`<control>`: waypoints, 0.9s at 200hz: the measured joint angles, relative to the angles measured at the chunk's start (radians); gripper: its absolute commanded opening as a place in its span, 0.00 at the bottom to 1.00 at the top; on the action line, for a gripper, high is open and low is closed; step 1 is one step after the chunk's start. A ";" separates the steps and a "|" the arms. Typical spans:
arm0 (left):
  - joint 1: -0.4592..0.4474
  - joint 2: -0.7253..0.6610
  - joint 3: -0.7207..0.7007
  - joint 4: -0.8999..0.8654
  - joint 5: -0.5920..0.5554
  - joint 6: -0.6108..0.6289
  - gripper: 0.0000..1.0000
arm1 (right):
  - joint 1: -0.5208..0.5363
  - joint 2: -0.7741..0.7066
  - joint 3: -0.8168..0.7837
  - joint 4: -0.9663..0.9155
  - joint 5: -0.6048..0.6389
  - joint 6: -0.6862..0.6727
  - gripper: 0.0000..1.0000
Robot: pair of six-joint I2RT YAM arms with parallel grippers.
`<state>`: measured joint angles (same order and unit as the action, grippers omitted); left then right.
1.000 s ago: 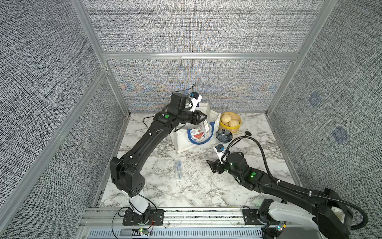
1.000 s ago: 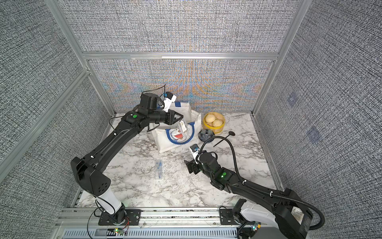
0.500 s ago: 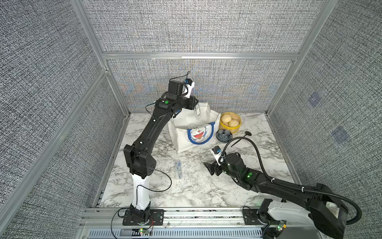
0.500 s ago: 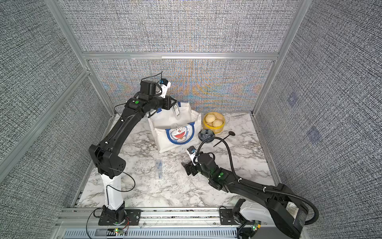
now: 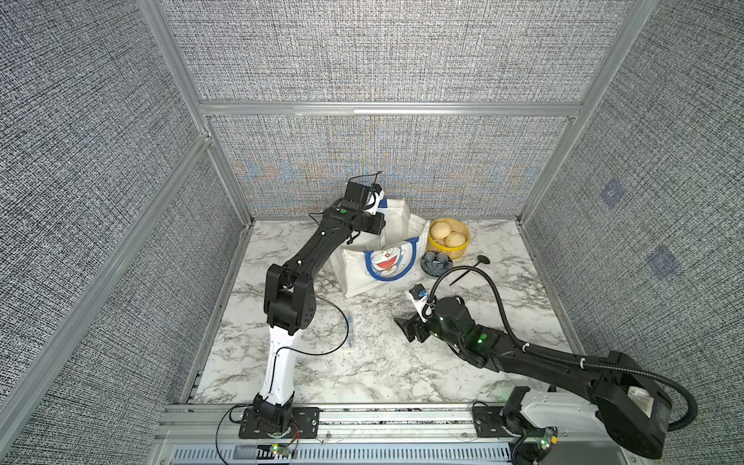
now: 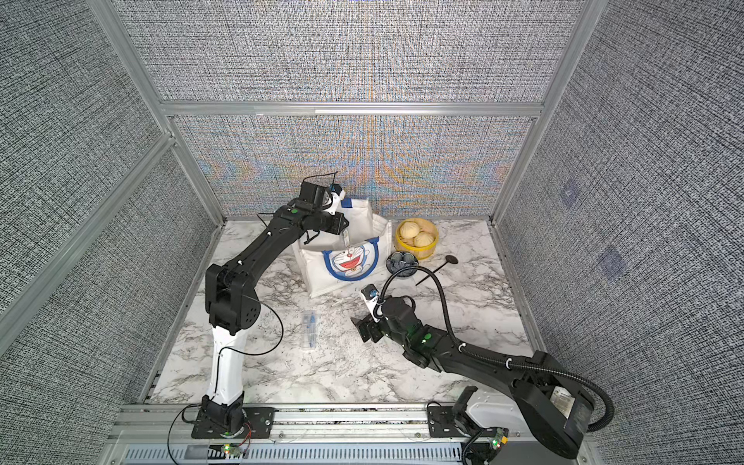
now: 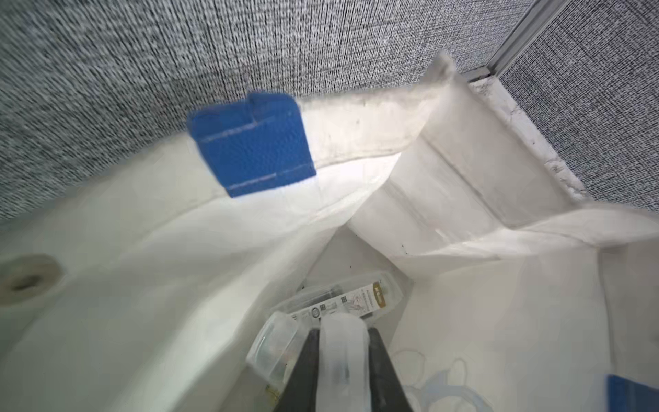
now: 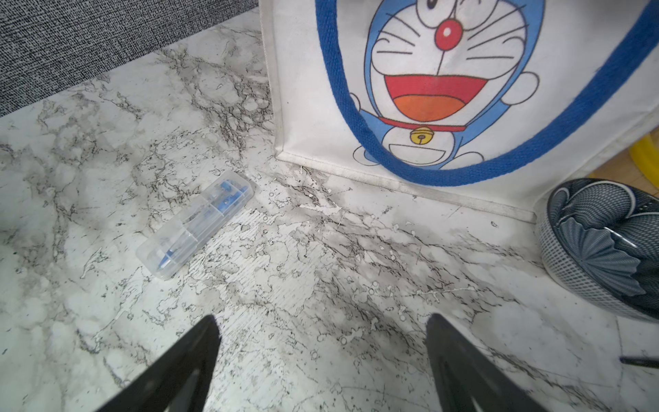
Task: Put the compass set into the canvas bag
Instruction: Place the compass set in the canvas bag.
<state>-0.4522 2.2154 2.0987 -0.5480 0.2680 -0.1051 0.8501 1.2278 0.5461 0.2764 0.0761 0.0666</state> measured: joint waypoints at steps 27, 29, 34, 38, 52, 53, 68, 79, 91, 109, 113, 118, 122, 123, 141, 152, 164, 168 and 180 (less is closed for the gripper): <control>-0.001 0.010 -0.040 0.025 0.002 0.000 0.14 | 0.006 0.016 0.005 0.000 -0.005 0.000 0.90; -0.001 0.010 -0.042 0.026 0.002 0.000 0.14 | 0.006 0.016 0.006 0.000 -0.005 0.000 0.90; -0.001 0.011 -0.046 0.026 0.002 0.000 0.15 | 0.006 0.019 0.007 0.000 -0.005 0.000 0.90; 0.000 0.011 -0.048 0.029 0.004 0.000 0.17 | 0.006 0.021 0.008 0.000 -0.005 0.000 0.90; 0.001 0.011 -0.050 0.031 0.005 0.000 0.23 | 0.006 0.026 0.011 0.000 -0.005 0.000 0.90; 0.001 0.011 -0.050 0.031 0.005 0.000 0.24 | 0.006 0.026 0.012 0.000 -0.005 0.000 0.90; 0.001 0.010 -0.049 0.030 0.009 0.000 0.32 | 0.007 0.034 0.016 0.000 -0.005 0.000 0.90; 0.001 0.004 -0.048 0.022 0.011 0.000 0.37 | 0.007 0.038 0.019 0.000 -0.005 0.000 0.90; 0.001 -0.011 -0.047 0.014 0.012 0.000 0.40 | 0.007 0.047 0.025 0.000 -0.005 0.000 0.90; 0.001 -0.050 -0.041 0.004 0.021 0.000 0.42 | 0.007 0.060 0.040 -0.006 -0.006 -0.001 0.90; 0.001 -0.059 -0.039 0.002 0.022 0.000 0.43 | 0.008 0.062 0.043 -0.010 -0.006 -0.001 0.90; 0.001 -0.072 -0.035 -0.001 0.025 0.000 0.43 | 0.008 0.067 0.049 -0.013 -0.006 -0.001 0.90; 0.001 -0.082 -0.034 -0.002 0.027 0.000 0.44 | 0.008 0.071 0.052 -0.015 -0.006 0.000 0.90; 0.001 -0.086 -0.034 -0.002 0.028 0.000 0.44 | 0.008 0.072 0.053 -0.017 -0.006 0.000 0.90; 0.001 -0.138 -0.032 -0.015 0.042 0.000 0.47 | 0.011 0.089 0.073 -0.043 -0.005 0.006 0.90; 0.001 -0.170 -0.033 -0.030 0.048 -0.001 0.48 | 0.016 0.096 0.087 -0.063 -0.004 0.012 0.90; 0.003 -0.208 -0.036 -0.043 0.051 -0.001 0.49 | 0.027 0.101 0.107 -0.087 0.003 0.018 0.90; 0.005 -0.225 -0.042 -0.050 0.054 -0.003 0.49 | 0.033 0.103 0.117 -0.101 0.009 0.021 0.90; 0.014 -0.286 -0.073 -0.067 0.058 -0.006 0.50 | 0.059 0.107 0.150 -0.150 0.032 0.035 0.90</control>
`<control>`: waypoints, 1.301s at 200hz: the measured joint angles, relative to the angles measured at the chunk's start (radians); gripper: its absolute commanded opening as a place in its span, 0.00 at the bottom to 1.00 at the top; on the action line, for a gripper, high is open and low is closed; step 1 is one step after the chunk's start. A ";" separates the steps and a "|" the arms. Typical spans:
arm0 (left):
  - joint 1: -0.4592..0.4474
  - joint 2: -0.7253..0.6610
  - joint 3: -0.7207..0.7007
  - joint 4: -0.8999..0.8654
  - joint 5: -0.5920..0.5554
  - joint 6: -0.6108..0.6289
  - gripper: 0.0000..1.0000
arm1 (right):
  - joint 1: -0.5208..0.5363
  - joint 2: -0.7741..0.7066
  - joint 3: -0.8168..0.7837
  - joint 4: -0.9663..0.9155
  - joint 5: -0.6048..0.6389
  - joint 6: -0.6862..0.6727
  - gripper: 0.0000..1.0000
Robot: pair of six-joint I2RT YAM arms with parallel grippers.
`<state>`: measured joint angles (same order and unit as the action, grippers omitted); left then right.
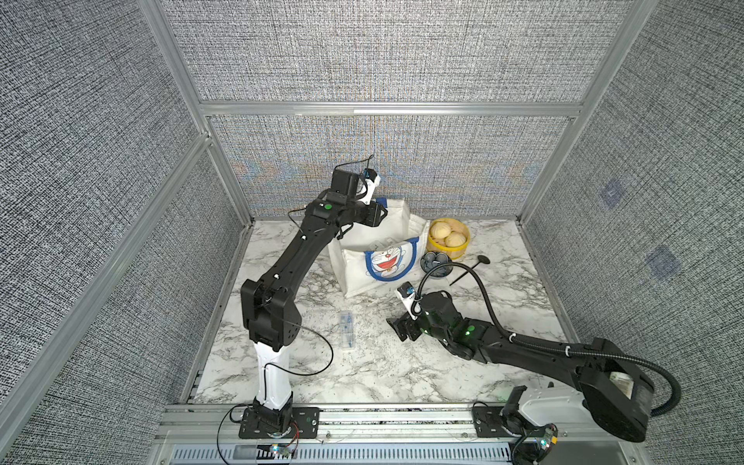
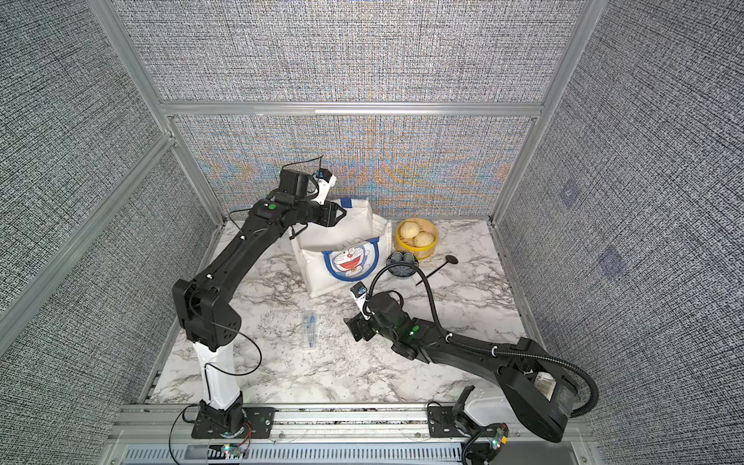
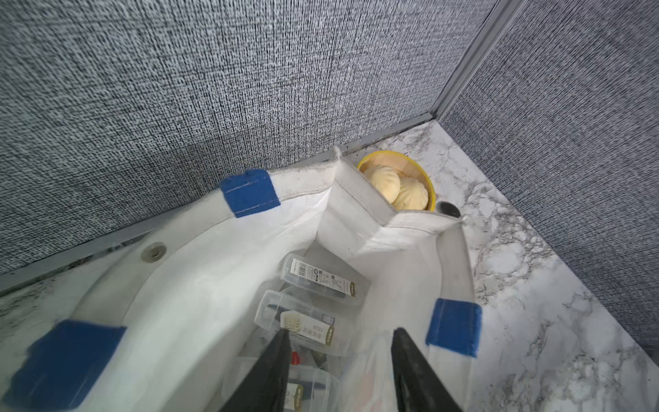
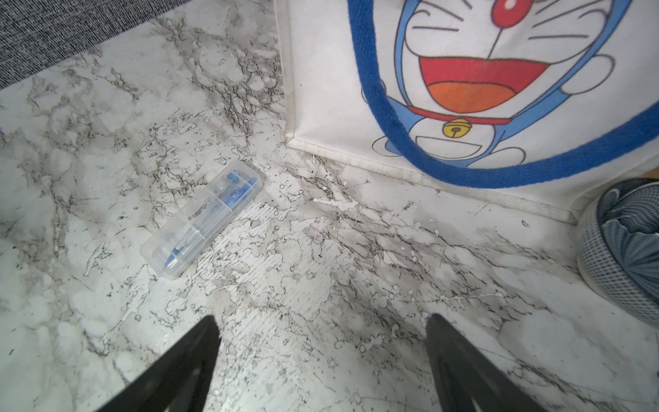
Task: Put the compass set into the canvas bag
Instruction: Place the compass set in the canvas bag, then pick up the compass set at the center of the board.
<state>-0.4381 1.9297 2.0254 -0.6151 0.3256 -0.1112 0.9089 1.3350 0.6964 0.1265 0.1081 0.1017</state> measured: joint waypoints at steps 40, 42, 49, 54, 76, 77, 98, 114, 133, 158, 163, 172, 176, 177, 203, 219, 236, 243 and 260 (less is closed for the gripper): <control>0.041 -0.229 -0.252 0.019 0.014 -0.030 0.50 | 0.122 0.092 0.143 -0.176 0.037 0.078 0.90; 0.042 -0.241 -0.270 0.022 0.014 -0.032 0.50 | 0.130 0.103 0.154 -0.187 0.037 0.083 0.90; 0.047 -0.283 -0.335 0.031 0.014 -0.040 0.50 | 0.152 0.135 0.187 -0.219 0.037 0.101 0.90; 0.050 -0.311 -0.378 0.039 0.014 -0.048 0.50 | 0.168 0.160 0.215 -0.245 0.039 0.114 0.90; 0.072 -0.434 -0.561 0.088 -0.002 -0.064 0.51 | 0.224 0.276 0.343 -0.332 0.041 0.169 0.90; 0.074 -0.441 -0.571 0.091 -0.005 -0.066 0.51 | 0.226 0.284 0.352 -0.336 0.040 0.173 0.90; 0.103 -0.525 -0.685 0.128 -0.028 -0.081 0.53 | 0.256 0.404 0.486 -0.403 0.041 0.211 0.91; 0.114 -0.566 -0.732 0.136 -0.040 -0.091 0.54 | 0.261 0.495 0.578 -0.456 0.042 0.236 0.91; 0.121 -0.587 -0.747 0.148 -0.042 -0.091 0.54 | 0.263 0.588 0.675 -0.515 0.042 0.266 0.91; 0.137 -0.592 -0.755 0.164 -0.045 -0.102 0.54 | 0.263 0.680 0.771 -0.574 0.051 0.301 0.90; 0.139 -0.591 -0.756 0.165 -0.042 -0.103 0.54 | 0.263 0.695 0.786 -0.584 0.052 0.307 0.89; 0.140 -0.589 -0.755 0.165 -0.037 -0.107 0.54 | 0.263 0.720 0.811 -0.602 0.055 0.315 0.87; 0.140 -0.587 -0.754 0.165 -0.034 -0.107 0.54 | 0.263 0.733 0.824 -0.610 0.056 0.319 0.86; 0.140 -0.587 -0.754 0.165 -0.033 -0.107 0.54 | 0.263 0.735 0.826 -0.612 0.057 0.320 0.86; 0.142 -0.589 -0.754 0.168 -0.017 -0.116 0.54 | 0.263 0.797 0.872 -0.645 0.069 0.347 0.80; 0.145 -0.591 -0.755 0.168 -0.011 -0.125 0.54 | 0.262 0.825 0.884 -0.661 0.076 0.354 0.75; 0.145 -0.591 -0.755 0.169 -0.009 -0.125 0.54 | 0.262 0.832 0.892 -0.661 0.081 0.359 0.65; 0.145 -0.591 -0.755 0.169 -0.009 -0.125 0.54 | 0.261 0.833 0.892 -0.659 0.082 0.359 0.59; 0.145 -0.591 -0.755 0.170 -0.009 -0.125 0.54 | 0.252 0.824 0.874 -0.645 0.080 0.362 0.46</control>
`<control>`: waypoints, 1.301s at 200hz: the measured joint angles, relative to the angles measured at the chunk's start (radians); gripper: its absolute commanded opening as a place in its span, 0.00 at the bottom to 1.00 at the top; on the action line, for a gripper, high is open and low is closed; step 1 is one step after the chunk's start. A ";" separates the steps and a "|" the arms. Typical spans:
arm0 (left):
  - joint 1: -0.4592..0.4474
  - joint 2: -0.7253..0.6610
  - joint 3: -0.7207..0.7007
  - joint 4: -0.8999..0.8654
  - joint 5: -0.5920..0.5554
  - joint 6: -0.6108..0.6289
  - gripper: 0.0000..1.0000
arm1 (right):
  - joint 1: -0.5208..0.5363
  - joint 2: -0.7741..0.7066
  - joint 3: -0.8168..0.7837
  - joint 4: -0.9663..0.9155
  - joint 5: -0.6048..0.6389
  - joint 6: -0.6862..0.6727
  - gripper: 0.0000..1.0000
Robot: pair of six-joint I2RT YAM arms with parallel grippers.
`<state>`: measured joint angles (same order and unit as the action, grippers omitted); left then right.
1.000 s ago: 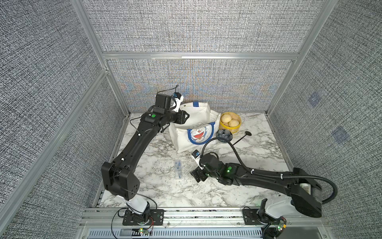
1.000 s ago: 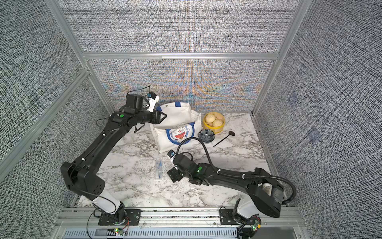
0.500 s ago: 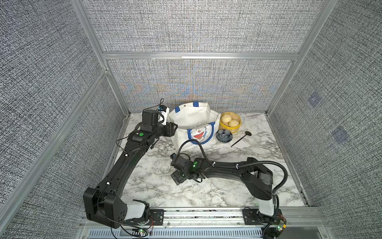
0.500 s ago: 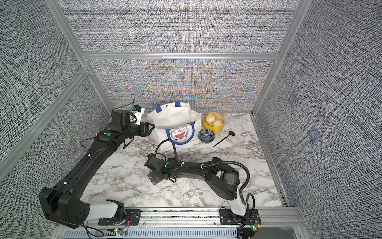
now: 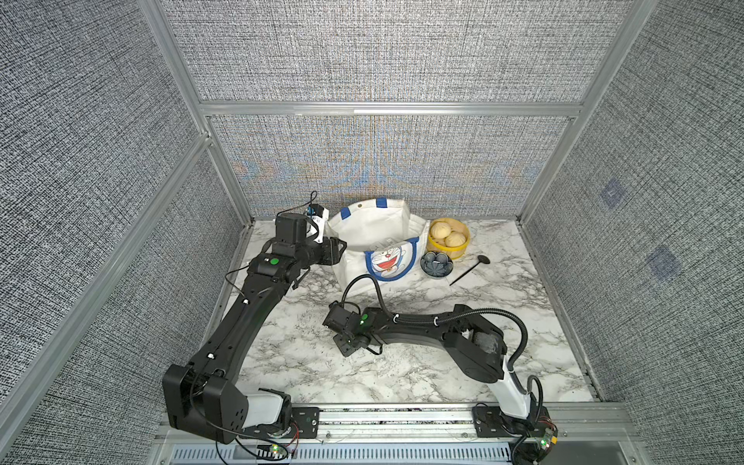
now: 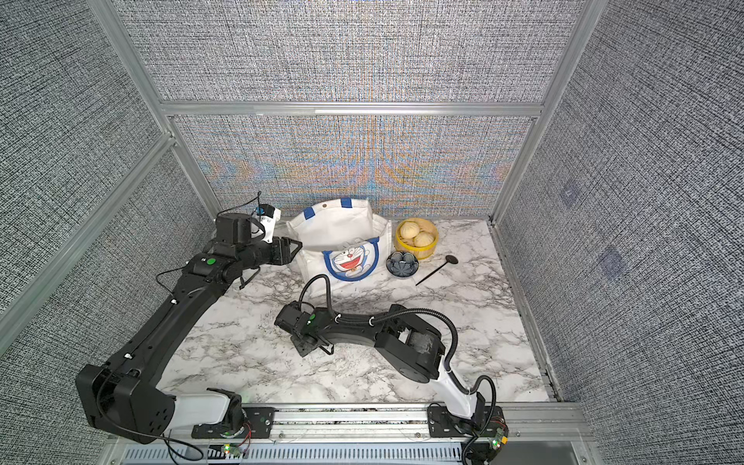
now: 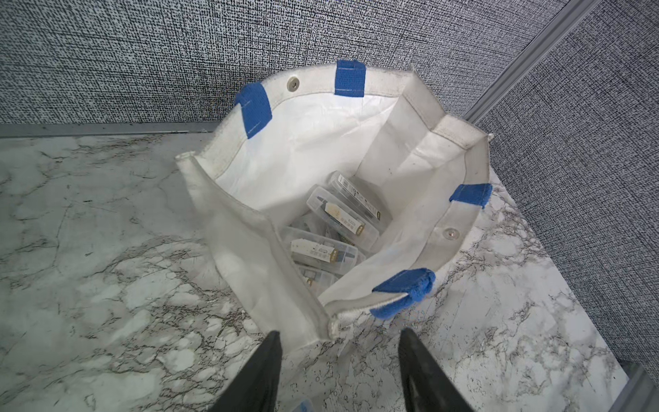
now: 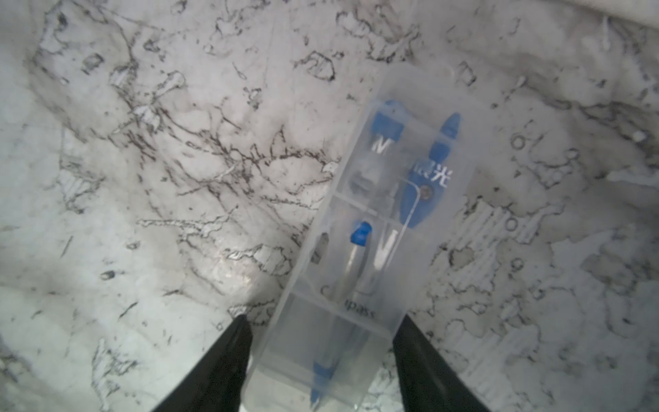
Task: Put the compass set into the canvas bag
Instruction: Pick up the compass set at the center of the board.
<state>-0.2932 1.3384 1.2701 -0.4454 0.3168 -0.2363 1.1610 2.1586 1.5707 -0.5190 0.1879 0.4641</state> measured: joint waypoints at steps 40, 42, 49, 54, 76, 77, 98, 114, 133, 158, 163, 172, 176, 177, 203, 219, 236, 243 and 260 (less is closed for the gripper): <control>0.000 0.000 0.002 0.000 0.001 0.000 0.55 | -0.016 -0.052 -0.070 0.021 -0.018 0.002 0.35; 0.000 0.001 0.002 0.000 0.002 0.000 0.55 | -0.016 -0.057 -0.076 0.021 -0.019 0.002 0.35; 0.000 0.002 0.003 0.000 0.006 0.000 0.55 | -0.016 -0.074 -0.095 0.020 -0.019 -0.002 0.33; 0.000 0.003 0.003 0.000 0.008 0.000 0.55 | -0.016 -0.089 -0.111 0.019 -0.017 -0.004 0.31; 0.000 0.003 0.007 0.000 0.022 0.001 0.55 | -0.018 -0.192 -0.200 0.041 -0.007 -0.029 0.27; 0.000 0.003 0.006 0.001 0.023 0.001 0.55 | -0.019 -0.197 -0.203 0.043 -0.006 -0.030 0.27; 0.000 0.001 0.001 0.002 0.038 0.004 0.55 | -0.026 -0.326 -0.306 0.091 0.021 -0.067 0.22; -0.002 0.001 0.001 0.003 0.062 0.005 0.55 | -0.036 -0.446 -0.396 0.118 0.052 -0.091 0.17; -0.015 0.008 0.019 0.003 0.089 0.005 0.55 | -0.056 -0.582 -0.488 0.157 0.088 -0.118 0.12; -0.051 0.030 0.059 0.011 0.114 0.002 0.55 | -0.084 -0.763 -0.595 0.210 0.139 -0.158 0.06; -0.060 0.035 0.066 0.014 0.118 -0.002 0.55 | -0.090 -0.797 -0.613 0.214 0.148 -0.167 0.05; -0.079 0.047 0.079 0.024 0.129 -0.006 0.55 | -0.104 -0.850 -0.637 0.227 0.163 -0.185 0.05; -0.087 0.052 0.084 0.029 0.132 -0.008 0.55 | -0.111 -0.872 -0.647 0.240 0.167 -0.195 0.05; -0.090 0.054 0.086 0.030 0.134 -0.010 0.55 | -0.114 -0.879 -0.650 0.243 0.169 -0.198 0.05; -0.153 0.099 0.121 0.056 0.160 -0.033 0.61 | -0.178 -0.966 -0.676 0.306 0.191 -0.250 0.03; -0.187 0.124 0.132 0.077 0.186 -0.056 0.59 | -0.216 -0.990 -0.675 0.333 0.198 -0.275 0.03; -0.208 0.156 0.142 0.100 0.217 -0.077 0.59 | -0.237 -1.000 -0.662 0.349 0.199 -0.294 0.02; -0.217 0.167 0.147 0.106 0.225 -0.086 0.59 | -0.244 -1.001 -0.655 0.358 0.197 -0.302 0.02; -0.241 0.192 0.154 0.122 0.252 -0.098 0.59 | -0.256 -0.998 -0.641 0.378 0.195 -0.314 0.02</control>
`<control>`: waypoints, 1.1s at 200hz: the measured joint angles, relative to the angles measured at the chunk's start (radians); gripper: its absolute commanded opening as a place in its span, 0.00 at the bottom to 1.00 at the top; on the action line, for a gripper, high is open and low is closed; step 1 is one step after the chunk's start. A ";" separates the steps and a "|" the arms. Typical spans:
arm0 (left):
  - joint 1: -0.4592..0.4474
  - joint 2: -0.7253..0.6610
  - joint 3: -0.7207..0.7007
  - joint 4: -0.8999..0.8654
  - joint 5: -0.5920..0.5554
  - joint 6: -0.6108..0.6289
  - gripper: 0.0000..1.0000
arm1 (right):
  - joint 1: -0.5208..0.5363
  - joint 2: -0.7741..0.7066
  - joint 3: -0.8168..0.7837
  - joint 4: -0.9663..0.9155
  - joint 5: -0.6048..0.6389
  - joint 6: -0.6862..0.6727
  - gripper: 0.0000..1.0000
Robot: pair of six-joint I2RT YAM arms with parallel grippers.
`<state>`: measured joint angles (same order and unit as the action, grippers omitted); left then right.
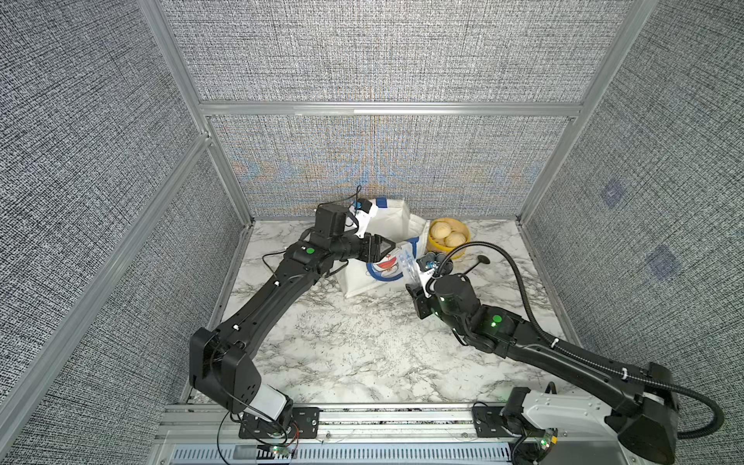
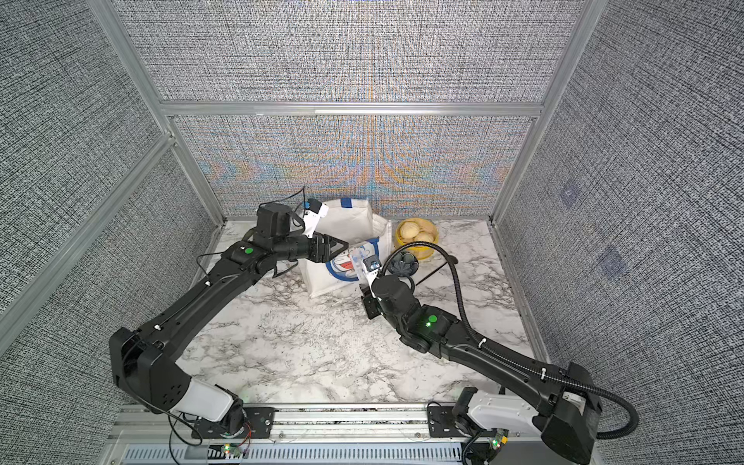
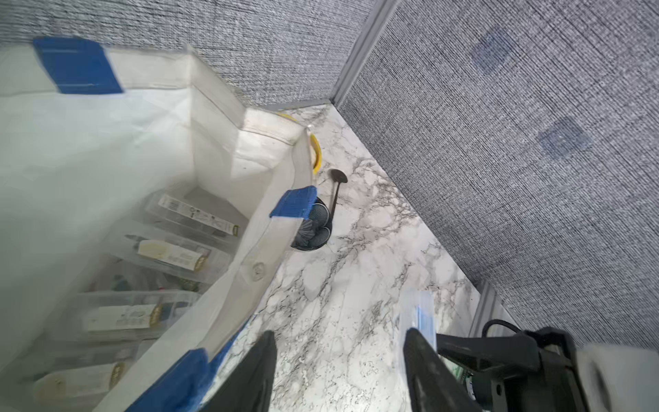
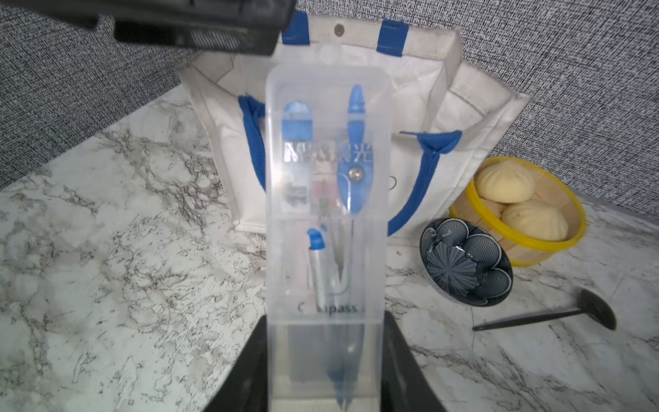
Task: Put the compass set into the canvas bag
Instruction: Pick up the compass set at the center of the board.
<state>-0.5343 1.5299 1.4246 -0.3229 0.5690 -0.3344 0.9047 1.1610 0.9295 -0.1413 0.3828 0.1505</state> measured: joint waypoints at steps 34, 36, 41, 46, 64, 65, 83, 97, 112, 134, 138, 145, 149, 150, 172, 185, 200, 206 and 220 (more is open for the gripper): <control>-0.027 0.034 0.011 0.037 0.032 -0.017 0.57 | -0.008 0.018 0.014 -0.003 -0.014 -0.006 0.02; -0.029 0.036 0.011 0.036 0.034 -0.018 0.57 | -0.008 0.018 0.014 -0.001 -0.017 -0.006 0.02; -0.032 0.039 0.011 0.036 0.038 -0.022 0.56 | -0.008 0.019 0.015 0.002 -0.021 -0.006 0.02; -0.034 0.043 0.013 0.036 0.042 -0.026 0.54 | -0.008 0.021 0.015 0.007 -0.023 -0.006 0.02; -0.040 0.059 0.027 0.035 0.058 -0.033 0.53 | -0.010 0.021 0.015 0.013 -0.026 -0.006 0.02; -0.040 0.059 0.027 0.035 0.059 -0.033 0.53 | -0.010 0.021 0.015 0.013 -0.026 -0.006 0.02; -0.045 0.067 0.036 0.034 0.062 -0.035 0.48 | -0.015 0.024 0.015 0.019 -0.026 -0.006 0.02; -0.050 0.071 0.039 0.029 0.063 -0.036 0.43 | -0.018 0.026 0.015 0.021 -0.026 -0.006 0.02; -0.054 0.078 0.047 0.023 0.068 -0.036 0.37 | -0.019 0.027 0.015 0.024 -0.026 -0.006 0.02; -0.059 0.086 0.060 0.006 0.071 -0.035 0.30 | -0.021 0.032 0.015 0.025 -0.026 -0.007 0.02; -0.059 0.087 0.061 0.004 0.074 -0.035 0.29 | -0.021 0.032 0.015 0.025 -0.026 -0.008 0.02; -0.060 0.088 0.062 0.000 0.079 -0.034 0.27 | -0.022 0.032 0.015 0.024 -0.026 -0.011 0.02; -0.060 0.089 0.063 0.000 0.082 -0.034 0.26 | -0.022 0.032 0.015 0.024 -0.026 -0.012 0.02; -0.060 0.089 0.064 -0.001 0.083 -0.034 0.25 | -0.023 0.032 0.015 0.024 -0.026 -0.013 0.02; -0.062 0.092 0.074 -0.002 0.092 -0.037 0.21 | -0.027 0.034 0.015 0.028 -0.026 -0.014 0.08; -0.064 0.093 0.079 -0.002 0.097 -0.042 0.18 | -0.027 0.036 0.015 0.033 -0.024 -0.014 0.22; -0.064 0.093 0.081 -0.004 0.096 -0.042 0.17 | -0.027 0.038 0.012 0.039 -0.023 -0.014 0.44; -0.064 0.094 0.081 -0.005 0.096 -0.043 0.17 | -0.028 0.038 0.007 0.044 -0.024 -0.014 0.53; -0.066 0.096 0.085 -0.016 0.089 -0.032 0.17 | -0.027 0.035 -0.012 0.061 -0.027 -0.023 0.68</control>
<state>-0.5999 1.6257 1.5093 -0.3393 0.6575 -0.3668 0.8772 1.1961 0.9173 -0.0799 0.3561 0.1272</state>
